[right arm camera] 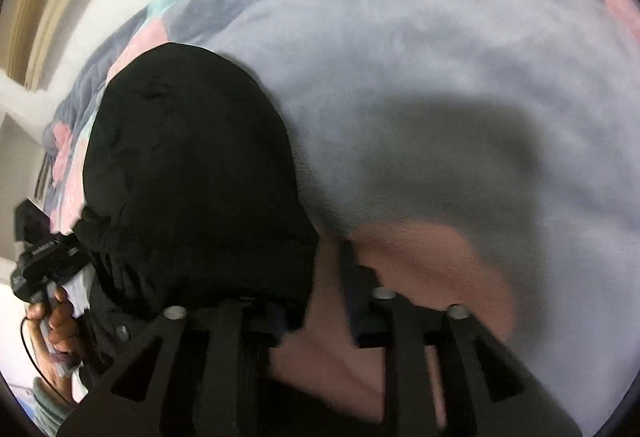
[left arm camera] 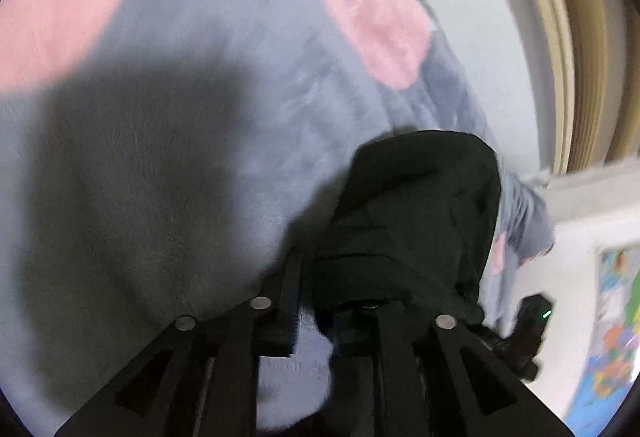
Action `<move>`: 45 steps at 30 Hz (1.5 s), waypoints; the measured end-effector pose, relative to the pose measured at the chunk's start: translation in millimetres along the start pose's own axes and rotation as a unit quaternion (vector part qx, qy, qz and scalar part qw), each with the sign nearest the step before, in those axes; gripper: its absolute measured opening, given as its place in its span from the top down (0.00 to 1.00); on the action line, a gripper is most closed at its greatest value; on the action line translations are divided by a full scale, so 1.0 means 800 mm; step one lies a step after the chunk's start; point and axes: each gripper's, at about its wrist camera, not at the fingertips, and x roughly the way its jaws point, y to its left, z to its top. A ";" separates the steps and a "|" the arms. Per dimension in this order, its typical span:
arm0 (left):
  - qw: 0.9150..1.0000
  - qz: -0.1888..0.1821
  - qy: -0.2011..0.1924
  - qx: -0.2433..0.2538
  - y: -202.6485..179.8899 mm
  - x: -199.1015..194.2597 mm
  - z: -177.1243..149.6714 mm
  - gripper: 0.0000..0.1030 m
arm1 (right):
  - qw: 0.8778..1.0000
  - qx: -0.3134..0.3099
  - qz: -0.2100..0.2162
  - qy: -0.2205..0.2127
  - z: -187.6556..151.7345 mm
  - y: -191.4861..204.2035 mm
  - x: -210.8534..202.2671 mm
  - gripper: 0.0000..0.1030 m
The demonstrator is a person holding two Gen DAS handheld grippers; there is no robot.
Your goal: Fold large clothes
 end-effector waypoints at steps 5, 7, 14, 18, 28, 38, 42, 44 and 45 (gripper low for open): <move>0.986 0.087 -0.080 0.121 -0.060 -0.080 -0.018 0.59 | 0.999 -0.019 -0.002 -0.036 -0.005 -0.002 -0.077 0.54; 0.980 0.078 -0.118 0.142 -0.086 -0.112 -0.018 0.58 | 0.997 -0.022 -0.003 -0.068 0.002 0.005 -0.106 0.54; 0.975 0.030 -0.097 0.196 -0.173 -0.083 0.014 0.53 | 0.993 -0.075 -0.003 -0.092 0.043 0.080 -0.101 0.54; 0.979 0.056 -0.023 0.194 -0.163 -0.006 0.006 0.53 | 0.994 -0.103 -0.024 -0.039 0.038 0.102 -0.037 0.54; 0.970 0.123 0.016 0.210 -0.125 0.057 -0.023 0.53 | 0.988 -0.139 -0.061 0.013 -0.001 0.083 0.042 0.54; 0.970 0.045 -0.074 0.227 -0.165 -0.073 0.004 0.37 | 0.994 -0.093 0.032 -0.048 0.025 0.038 -0.054 0.27; 0.982 0.038 -0.067 0.173 -0.141 -0.066 0.038 0.34 | 0.997 -0.051 0.044 -0.027 0.044 0.009 -0.027 0.25; 0.986 0.045 -0.043 0.157 -0.128 -0.040 0.046 0.34 | 0.998 -0.040 0.046 -0.011 0.039 0.005 -0.009 0.25; 0.987 0.051 -0.033 0.149 -0.124 -0.026 0.049 0.34 | 0.998 -0.039 0.046 -0.002 0.037 0.004 0.001 0.25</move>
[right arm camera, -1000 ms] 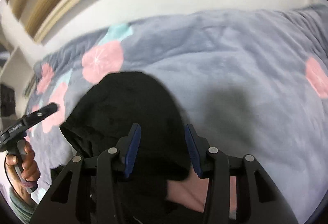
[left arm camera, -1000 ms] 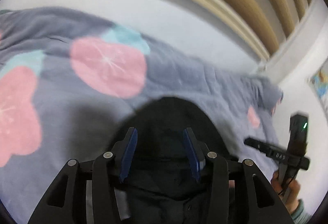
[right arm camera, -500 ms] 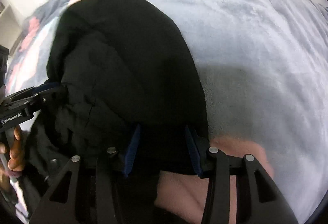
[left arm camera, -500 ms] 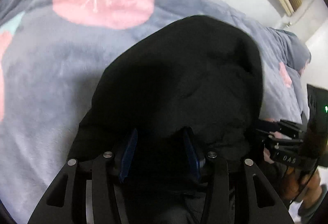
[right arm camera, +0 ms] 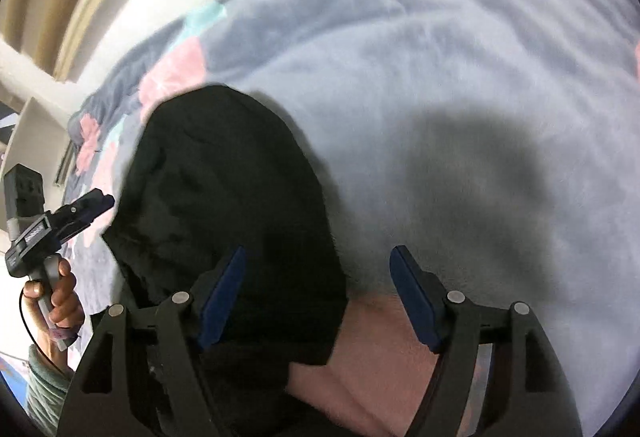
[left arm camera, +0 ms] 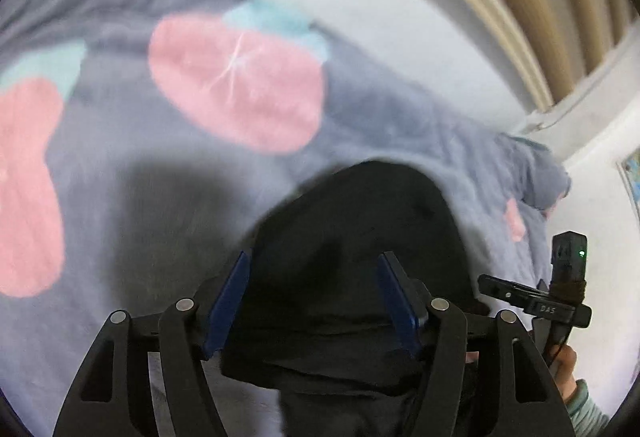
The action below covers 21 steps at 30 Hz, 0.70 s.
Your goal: Fold large clothes
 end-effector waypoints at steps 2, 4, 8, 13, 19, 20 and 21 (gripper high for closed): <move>1.000 0.006 0.017 -0.007 0.010 0.019 -0.006 0.34 | 1.000 -0.002 0.004 0.012 -0.002 0.002 0.012 0.25; 0.999 0.010 0.033 -0.006 0.020 0.032 -0.014 0.34 | 1.000 -0.008 0.009 0.020 -0.003 0.003 0.024 0.25; 0.997 -0.033 0.064 -0.022 0.031 0.056 -0.017 0.34 | 0.999 -0.013 0.038 0.030 0.004 0.010 0.045 0.25; 0.996 -0.050 0.075 -0.025 0.027 0.075 -0.014 0.34 | 0.996 -0.007 0.081 0.043 0.020 0.017 0.070 0.45; 0.998 -0.045 0.026 0.037 -0.008 0.035 -0.018 0.84 | 0.996 -0.069 0.053 0.022 0.017 0.063 0.038 0.78; 0.998 -0.045 0.019 0.044 -0.011 0.024 -0.019 0.84 | 0.995 -0.080 0.054 0.010 0.013 0.070 0.024 0.80; 0.997 -0.050 0.009 0.052 -0.017 0.008 -0.022 0.84 | 0.995 -0.087 0.056 -0.001 0.009 0.077 0.010 0.80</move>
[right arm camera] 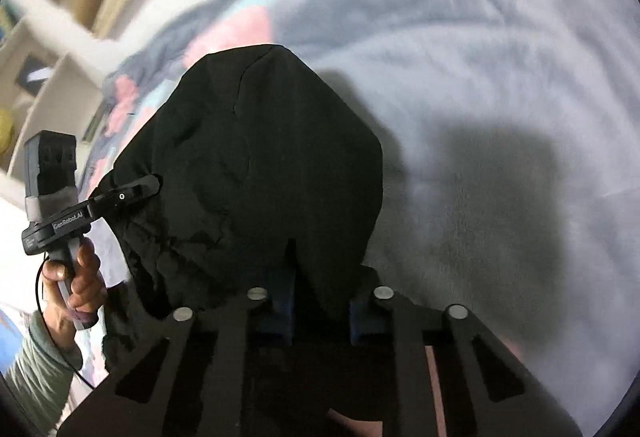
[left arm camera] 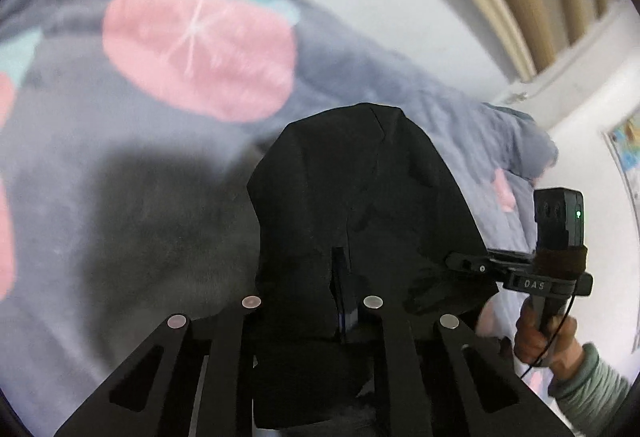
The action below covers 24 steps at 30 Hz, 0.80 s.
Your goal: Fold large clothes
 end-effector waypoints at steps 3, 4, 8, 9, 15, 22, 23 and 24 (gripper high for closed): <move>0.999 -0.009 -0.033 0.023 -0.026 -0.047 -0.012 0.84 | 0.999 -0.036 -0.010 -0.035 -0.017 0.034 -0.048 0.80; 0.998 -0.011 -0.047 0.039 -0.041 -0.069 -0.020 0.84 | 0.998 -0.050 -0.016 -0.045 -0.023 0.045 -0.062 0.80; 0.992 -0.001 -0.076 0.104 -0.097 -0.134 -0.058 0.84 | 0.987 -0.118 -0.057 -0.090 -0.073 0.101 -0.127 0.80; 0.990 0.003 -0.081 0.119 -0.111 -0.152 -0.074 0.84 | 0.984 -0.130 -0.066 -0.101 -0.090 0.114 -0.144 0.80; 0.987 0.014 -0.066 0.143 -0.154 -0.221 -0.191 0.77 | 0.969 -0.174 -0.125 -0.121 -0.208 0.172 -0.204 0.79; 0.995 0.090 0.043 0.022 -0.086 -0.243 -0.340 0.74 | 0.990 -0.070 -0.125 0.010 -0.326 0.129 -0.187 0.67; 0.995 0.095 0.042 0.007 -0.079 -0.249 -0.347 0.75 | 0.991 -0.053 -0.119 0.016 -0.331 0.121 -0.191 0.67; 0.995 0.098 0.032 -0.006 -0.075 -0.261 -0.350 0.77 | 0.993 -0.041 -0.113 0.017 -0.332 0.116 -0.198 0.67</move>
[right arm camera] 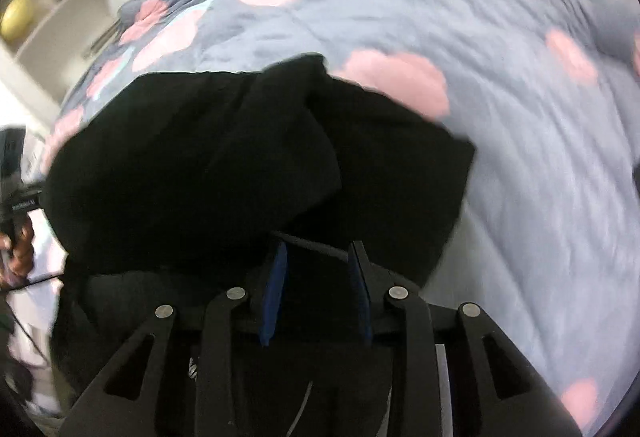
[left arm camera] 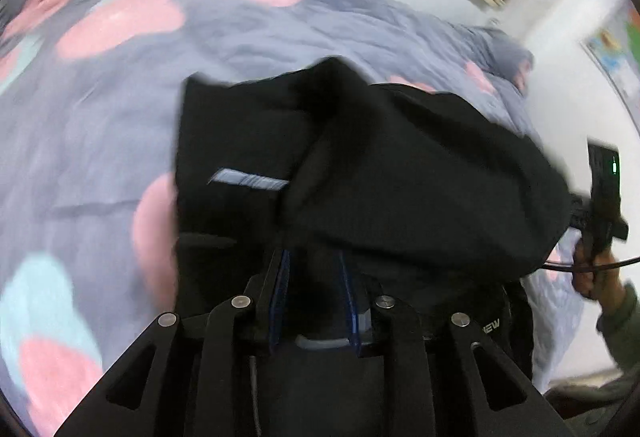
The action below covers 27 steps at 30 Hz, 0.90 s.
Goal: Fold large clothes
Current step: 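Grasp the folded jacket edge with both grippers and lift it up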
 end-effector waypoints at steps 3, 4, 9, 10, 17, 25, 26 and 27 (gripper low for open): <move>0.998 -0.009 -0.055 -0.010 -0.007 -0.040 0.021 0.77 | 1.000 0.015 0.006 -0.024 0.021 -0.010 -0.034 0.64; 0.997 -0.007 -0.072 -0.001 -0.015 -0.050 0.035 0.77 | 0.999 0.015 0.011 -0.034 0.034 -0.008 -0.043 0.63; 0.992 -0.063 -0.112 0.019 -0.071 -0.057 0.096 0.76 | 0.997 0.020 0.050 -0.062 0.099 0.032 -0.052 0.44; 0.991 -0.075 -0.104 0.023 -0.084 -0.045 0.108 0.76 | 0.996 0.019 0.058 -0.064 0.107 0.042 -0.046 0.44; 0.994 -0.100 0.026 0.018 -0.110 0.049 0.072 0.76 | 0.996 0.025 0.076 0.040 0.052 0.108 0.058 0.44; 0.987 -0.100 0.100 -0.078 -0.049 0.137 -0.031 0.78 | 0.993 0.042 0.027 0.105 -0.035 0.097 0.160 0.49; 0.986 -0.106 0.096 -0.091 -0.044 0.138 -0.031 0.78 | 0.994 0.036 0.018 0.104 -0.034 0.100 0.161 0.49; 0.984 -0.111 0.094 -0.102 -0.040 0.136 -0.031 0.79 | 0.994 0.033 0.014 0.105 -0.033 0.104 0.160 0.49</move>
